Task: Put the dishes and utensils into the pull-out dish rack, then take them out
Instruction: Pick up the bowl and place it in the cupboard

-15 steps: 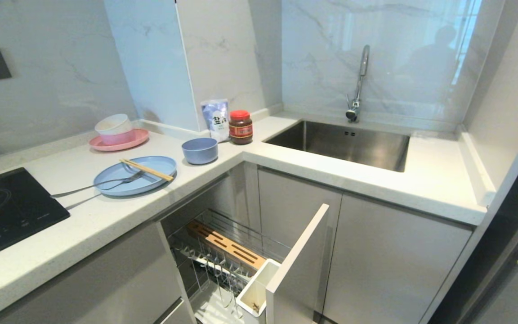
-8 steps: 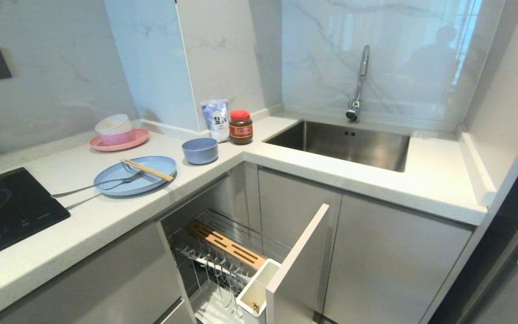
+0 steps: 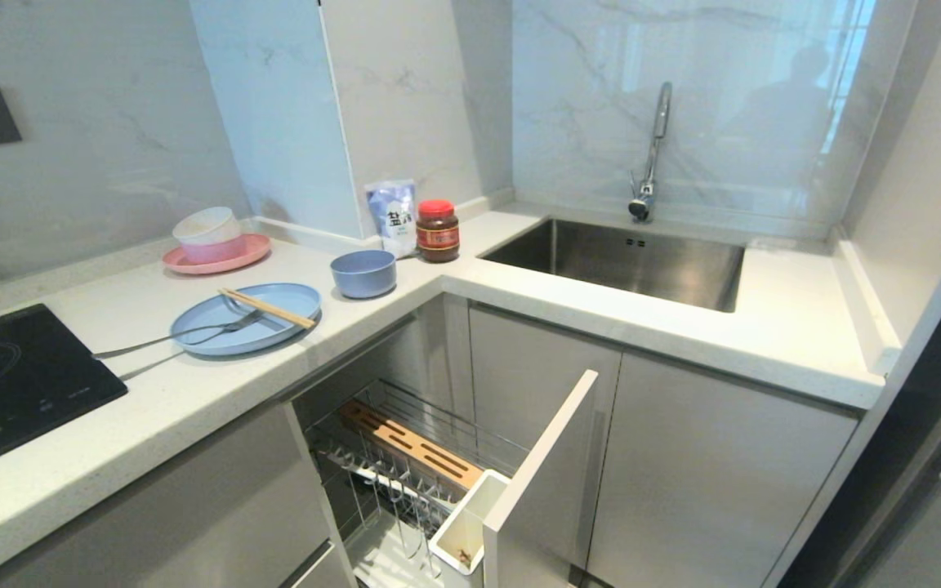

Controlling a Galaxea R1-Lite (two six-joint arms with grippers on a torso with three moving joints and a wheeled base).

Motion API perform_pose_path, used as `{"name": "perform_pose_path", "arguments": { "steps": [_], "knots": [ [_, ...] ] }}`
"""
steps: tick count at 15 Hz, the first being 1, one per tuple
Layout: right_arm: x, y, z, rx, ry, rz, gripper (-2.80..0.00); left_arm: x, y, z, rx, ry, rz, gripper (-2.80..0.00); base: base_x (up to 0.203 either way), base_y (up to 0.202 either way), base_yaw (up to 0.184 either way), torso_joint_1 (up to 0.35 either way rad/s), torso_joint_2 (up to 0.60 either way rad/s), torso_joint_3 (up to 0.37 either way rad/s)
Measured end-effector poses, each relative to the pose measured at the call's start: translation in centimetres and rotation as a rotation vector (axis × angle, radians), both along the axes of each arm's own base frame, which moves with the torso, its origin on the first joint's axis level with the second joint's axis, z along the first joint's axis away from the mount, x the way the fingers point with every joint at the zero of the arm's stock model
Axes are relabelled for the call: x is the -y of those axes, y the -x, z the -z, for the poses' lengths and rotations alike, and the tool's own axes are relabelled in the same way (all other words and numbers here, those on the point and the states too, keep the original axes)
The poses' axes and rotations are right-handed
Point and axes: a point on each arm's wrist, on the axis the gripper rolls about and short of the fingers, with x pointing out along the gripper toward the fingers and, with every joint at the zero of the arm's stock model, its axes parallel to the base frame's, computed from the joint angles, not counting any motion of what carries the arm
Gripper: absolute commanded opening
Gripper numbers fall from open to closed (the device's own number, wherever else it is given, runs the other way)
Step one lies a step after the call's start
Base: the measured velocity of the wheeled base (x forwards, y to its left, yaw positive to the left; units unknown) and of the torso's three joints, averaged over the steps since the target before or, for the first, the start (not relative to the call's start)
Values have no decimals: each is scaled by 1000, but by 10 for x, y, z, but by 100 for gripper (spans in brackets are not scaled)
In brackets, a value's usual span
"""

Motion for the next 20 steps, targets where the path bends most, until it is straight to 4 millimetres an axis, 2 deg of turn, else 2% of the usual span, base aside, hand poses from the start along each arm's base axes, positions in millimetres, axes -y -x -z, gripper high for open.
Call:
{"name": "perform_pose_path", "arguments": {
  "steps": [6,20],
  "knots": [
    [0,0,0,0,0,0,-280,0,0,0,0,2,0,-280,0,0,0,2,1,-28],
    [0,0,0,0,0,0,-280,0,0,0,0,-3,0,-280,0,0,0,3,2,-191]
  ]
}}
